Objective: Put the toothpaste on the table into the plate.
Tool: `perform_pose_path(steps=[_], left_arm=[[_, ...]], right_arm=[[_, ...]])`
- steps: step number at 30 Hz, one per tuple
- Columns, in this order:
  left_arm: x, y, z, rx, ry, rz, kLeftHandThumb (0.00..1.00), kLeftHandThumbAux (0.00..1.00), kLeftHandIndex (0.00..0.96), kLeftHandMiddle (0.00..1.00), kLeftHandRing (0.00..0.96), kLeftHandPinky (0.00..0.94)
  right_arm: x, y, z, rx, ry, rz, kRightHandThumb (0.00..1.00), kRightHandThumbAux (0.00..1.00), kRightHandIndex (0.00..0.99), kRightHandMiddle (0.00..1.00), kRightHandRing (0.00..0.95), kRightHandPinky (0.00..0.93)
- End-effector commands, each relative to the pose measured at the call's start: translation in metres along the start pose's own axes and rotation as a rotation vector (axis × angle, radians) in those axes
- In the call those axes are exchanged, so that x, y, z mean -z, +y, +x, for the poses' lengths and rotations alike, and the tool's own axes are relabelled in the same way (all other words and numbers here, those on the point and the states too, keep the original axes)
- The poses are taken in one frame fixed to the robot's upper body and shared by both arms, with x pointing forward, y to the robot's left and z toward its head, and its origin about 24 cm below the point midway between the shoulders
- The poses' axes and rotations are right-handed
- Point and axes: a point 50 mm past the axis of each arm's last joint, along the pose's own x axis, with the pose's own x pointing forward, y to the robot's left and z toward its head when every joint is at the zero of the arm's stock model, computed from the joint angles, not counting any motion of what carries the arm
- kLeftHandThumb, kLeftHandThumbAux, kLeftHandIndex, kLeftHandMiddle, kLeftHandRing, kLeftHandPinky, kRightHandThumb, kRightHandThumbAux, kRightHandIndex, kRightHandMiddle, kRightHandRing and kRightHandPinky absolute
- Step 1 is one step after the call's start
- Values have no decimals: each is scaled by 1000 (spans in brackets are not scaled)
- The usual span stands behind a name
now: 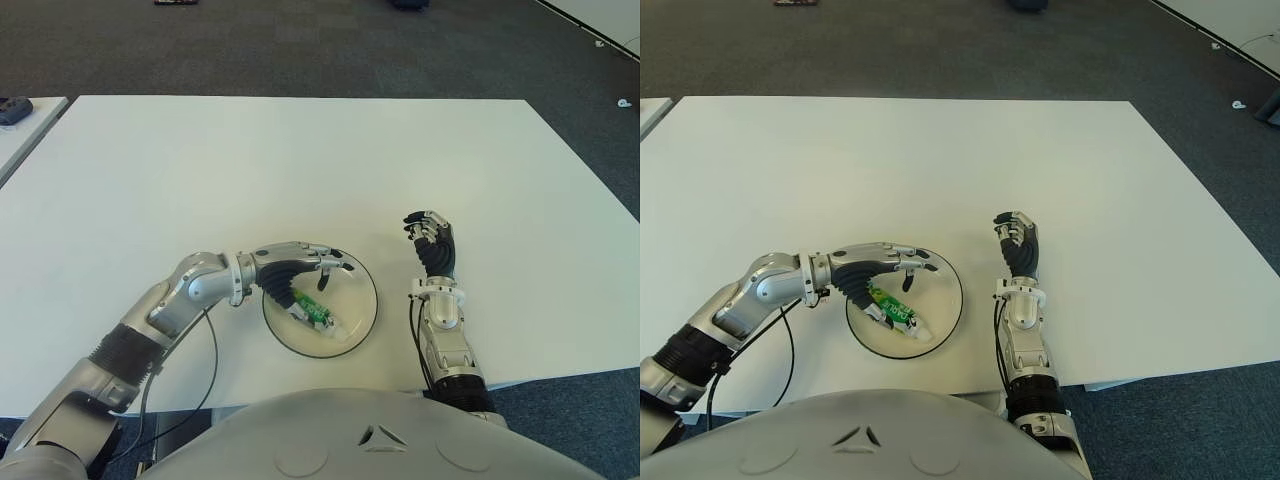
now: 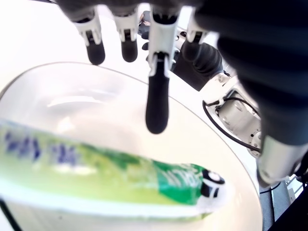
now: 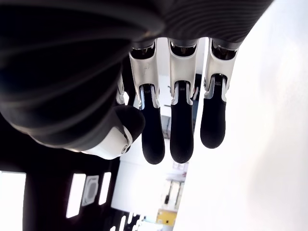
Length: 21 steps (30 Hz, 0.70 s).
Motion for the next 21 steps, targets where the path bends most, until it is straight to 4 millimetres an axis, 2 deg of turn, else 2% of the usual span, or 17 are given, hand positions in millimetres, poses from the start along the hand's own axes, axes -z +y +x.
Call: perform_pose_path(steps=[1, 11, 21], left_arm=[[0, -1, -2, -8, 10, -14, 37, 595, 0, 0, 0, 42], [0, -2, -4, -62, 4, -32, 86, 579, 0, 0, 0, 51], [0, -2, -4, -172, -3, -19, 82, 572, 0, 0, 0, 24]], right_arm=[[2, 1, -1, -3, 16, -5, 708, 730, 422, 476, 477, 493], [2, 2, -2, 0, 15, -12, 710, 730, 421, 473, 475, 491], [2, 2, -2, -7, 17, -20, 708, 730, 422, 465, 465, 481]])
